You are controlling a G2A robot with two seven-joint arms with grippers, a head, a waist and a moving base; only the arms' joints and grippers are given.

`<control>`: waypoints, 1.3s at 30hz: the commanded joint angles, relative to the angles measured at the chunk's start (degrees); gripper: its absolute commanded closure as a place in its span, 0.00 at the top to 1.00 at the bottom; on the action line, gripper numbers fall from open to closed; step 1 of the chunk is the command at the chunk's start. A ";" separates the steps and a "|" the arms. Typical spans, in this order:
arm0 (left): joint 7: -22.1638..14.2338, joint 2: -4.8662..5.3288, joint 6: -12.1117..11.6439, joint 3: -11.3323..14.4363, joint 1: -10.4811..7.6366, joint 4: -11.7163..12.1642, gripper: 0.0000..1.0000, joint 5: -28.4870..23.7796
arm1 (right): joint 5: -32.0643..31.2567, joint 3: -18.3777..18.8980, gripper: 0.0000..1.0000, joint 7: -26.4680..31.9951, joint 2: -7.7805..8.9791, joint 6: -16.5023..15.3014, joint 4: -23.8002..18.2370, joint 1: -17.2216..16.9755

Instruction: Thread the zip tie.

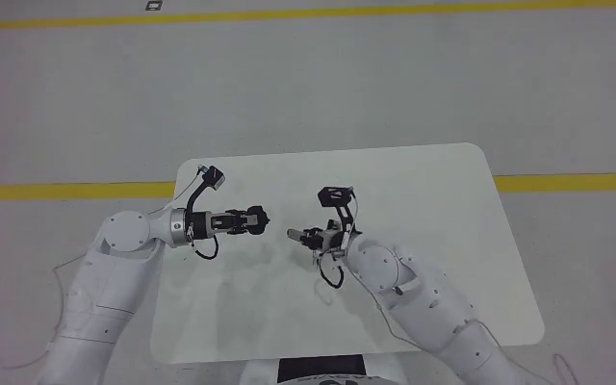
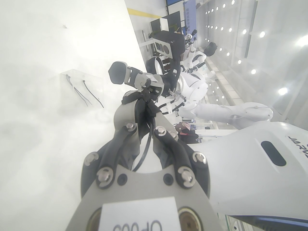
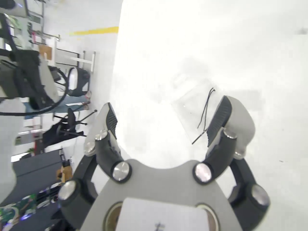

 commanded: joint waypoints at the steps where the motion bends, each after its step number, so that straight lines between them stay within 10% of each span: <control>1: 0.00 0.00 0.00 0.00 0.00 0.00 0.00 0.00 | -3.49 0.13 1.00 2.75 -1.14 0.00 0.45 0.34; 8: 0.00 0.00 0.00 0.00 0.00 0.00 0.00 0.00 | -11.38 1.56 1.00 9.30 -5.83 0.00 1.00 -0.23; 26: 0.00 0.00 0.00 0.00 0.00 0.00 0.00 0.00 | -19.36 0.09 1.00 12.02 -6.13 0.00 -0.21 0.29; 39: 0.00 0.00 0.00 0.00 0.00 0.00 0.00 0.00 | -31.98 -1.99 1.00 28.43 -12.33 0.00 3.26 5.29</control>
